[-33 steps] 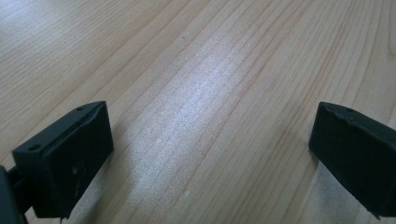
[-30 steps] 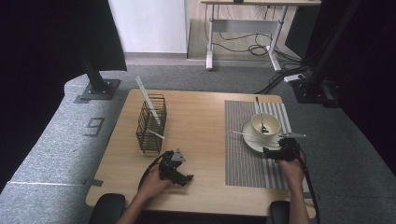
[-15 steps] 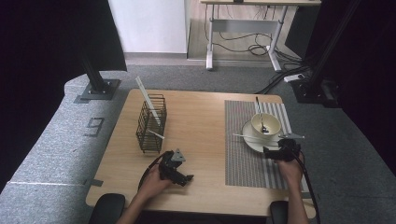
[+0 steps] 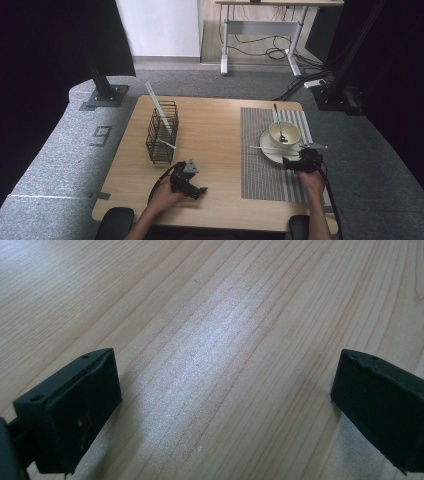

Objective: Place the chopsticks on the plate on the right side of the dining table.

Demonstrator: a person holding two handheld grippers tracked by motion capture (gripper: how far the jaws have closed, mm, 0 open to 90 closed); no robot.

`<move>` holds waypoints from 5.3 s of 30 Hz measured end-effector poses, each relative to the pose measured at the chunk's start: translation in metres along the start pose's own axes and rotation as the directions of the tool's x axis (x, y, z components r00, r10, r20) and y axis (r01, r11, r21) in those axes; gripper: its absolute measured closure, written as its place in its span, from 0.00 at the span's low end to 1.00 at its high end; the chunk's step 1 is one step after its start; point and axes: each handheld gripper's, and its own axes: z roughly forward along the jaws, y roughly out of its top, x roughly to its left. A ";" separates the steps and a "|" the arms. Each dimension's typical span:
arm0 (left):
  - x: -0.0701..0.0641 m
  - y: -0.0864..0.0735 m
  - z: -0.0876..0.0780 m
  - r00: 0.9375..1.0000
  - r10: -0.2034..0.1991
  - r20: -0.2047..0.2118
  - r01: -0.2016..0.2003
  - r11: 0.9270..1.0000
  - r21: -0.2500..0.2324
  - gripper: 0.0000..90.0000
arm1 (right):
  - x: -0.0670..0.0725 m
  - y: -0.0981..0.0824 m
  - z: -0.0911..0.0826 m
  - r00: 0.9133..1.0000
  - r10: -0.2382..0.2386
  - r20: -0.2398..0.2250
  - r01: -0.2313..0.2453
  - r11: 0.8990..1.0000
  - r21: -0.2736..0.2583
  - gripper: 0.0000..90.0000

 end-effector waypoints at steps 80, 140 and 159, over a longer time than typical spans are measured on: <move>0.000 0.000 0.000 1.000 0.001 0.001 -0.001 1.000 -0.002 0.00 | 0.103 0.020 -0.080 0.897 -0.274 -0.348 0.271 0.961 -0.057 0.00; 0.000 0.000 0.000 1.000 -0.001 0.002 0.001 1.000 -0.002 0.00 | 0.277 0.170 -0.069 0.676 -0.501 -0.539 0.504 0.849 -0.157 0.00; 0.000 0.000 0.000 1.000 -0.002 0.001 0.002 1.000 0.000 0.00 | 0.347 0.178 -0.024 0.618 -0.528 -0.583 0.568 0.812 -0.132 0.06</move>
